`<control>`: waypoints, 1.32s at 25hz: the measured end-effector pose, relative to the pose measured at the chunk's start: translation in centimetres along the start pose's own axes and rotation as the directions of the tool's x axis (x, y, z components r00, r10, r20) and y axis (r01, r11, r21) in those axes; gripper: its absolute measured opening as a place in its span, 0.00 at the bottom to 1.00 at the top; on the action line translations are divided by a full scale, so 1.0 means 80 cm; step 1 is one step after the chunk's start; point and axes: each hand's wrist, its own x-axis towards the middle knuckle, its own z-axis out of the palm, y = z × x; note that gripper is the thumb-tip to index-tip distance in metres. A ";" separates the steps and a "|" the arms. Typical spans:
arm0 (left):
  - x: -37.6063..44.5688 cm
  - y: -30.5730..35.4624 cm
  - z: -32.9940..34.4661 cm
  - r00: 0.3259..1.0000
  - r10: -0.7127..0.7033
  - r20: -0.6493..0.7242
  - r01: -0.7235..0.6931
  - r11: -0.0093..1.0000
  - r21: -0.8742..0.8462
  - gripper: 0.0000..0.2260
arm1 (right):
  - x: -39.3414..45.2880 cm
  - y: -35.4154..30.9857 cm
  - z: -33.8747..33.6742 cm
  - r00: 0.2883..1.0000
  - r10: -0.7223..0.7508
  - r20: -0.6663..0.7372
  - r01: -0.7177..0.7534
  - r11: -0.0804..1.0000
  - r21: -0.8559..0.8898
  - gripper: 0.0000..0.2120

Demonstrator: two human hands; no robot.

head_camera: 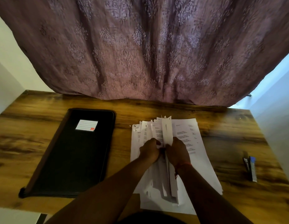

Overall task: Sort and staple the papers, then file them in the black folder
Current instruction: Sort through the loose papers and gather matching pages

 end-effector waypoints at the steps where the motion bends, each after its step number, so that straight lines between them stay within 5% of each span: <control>1: -0.005 0.001 -0.003 0.997 0.049 -0.061 -0.046 0.997 0.062 0.11 | 0.000 0.000 -0.001 1.000 0.005 -0.016 -0.006 0.999 -0.044 0.15; 5: -0.035 0.013 -0.036 0.897 0.210 -0.390 -0.206 0.977 0.052 0.07 | 0.002 -0.001 -0.005 1.000 0.006 -0.017 -0.008 0.985 -0.172 0.13; 8: -0.059 0.021 -0.080 0.708 0.399 -0.583 -0.448 0.891 0.065 0.08 | 0.005 0.001 -0.005 0.999 -0.017 0.052 0.026 0.984 -0.175 0.13; 10: -0.076 0.032 -0.112 0.623 0.519 -0.585 -0.567 0.815 0.119 0.07 | 0.005 -0.002 -0.008 0.992 -0.037 0.121 0.053 0.990 -0.129 0.14; 13: -0.097 0.062 -0.144 0.686 0.500 -0.529 -0.611 0.790 -0.045 0.06 | 0.004 -0.002 -0.020 0.988 -0.087 0.124 0.091 0.996 -0.025 0.16; 18: -0.124 0.093 -0.164 0.628 0.462 -0.626 -0.719 0.652 -0.240 0.09 | 0.000 0.018 -0.047 0.992 -0.127 -0.024 0.126 0.991 -0.043 0.01; 20: -0.124 0.099 -0.168 0.646 0.409 -0.645 -0.718 0.613 -0.331 0.08 | -0.003 0.021 -0.060 0.988 -0.121 -0.101 0.125 0.992 0.033 0.05; 25: -0.089 0.075 -0.164 0.809 0.116 -0.576 -0.507 0.632 -0.585 0.09 | -0.013 0.014 -0.105 0.939 -0.240 -0.248 0.285 0.944 0.166 0.11; 29: -0.065 0.031 -0.134 0.816 0.149 -0.558 -0.390 0.854 -0.343 0.12 | -0.017 0.004 -0.142 0.926 -0.196 -0.323 0.237 0.967 0.092 0.24; 33: -0.057 0.007 -0.119 0.840 0.193 -0.507 -0.330 0.923 -0.196 0.16 | -0.025 -0.030 -0.170 0.888 -0.256 -0.383 0.223 0.966 -0.129 0.31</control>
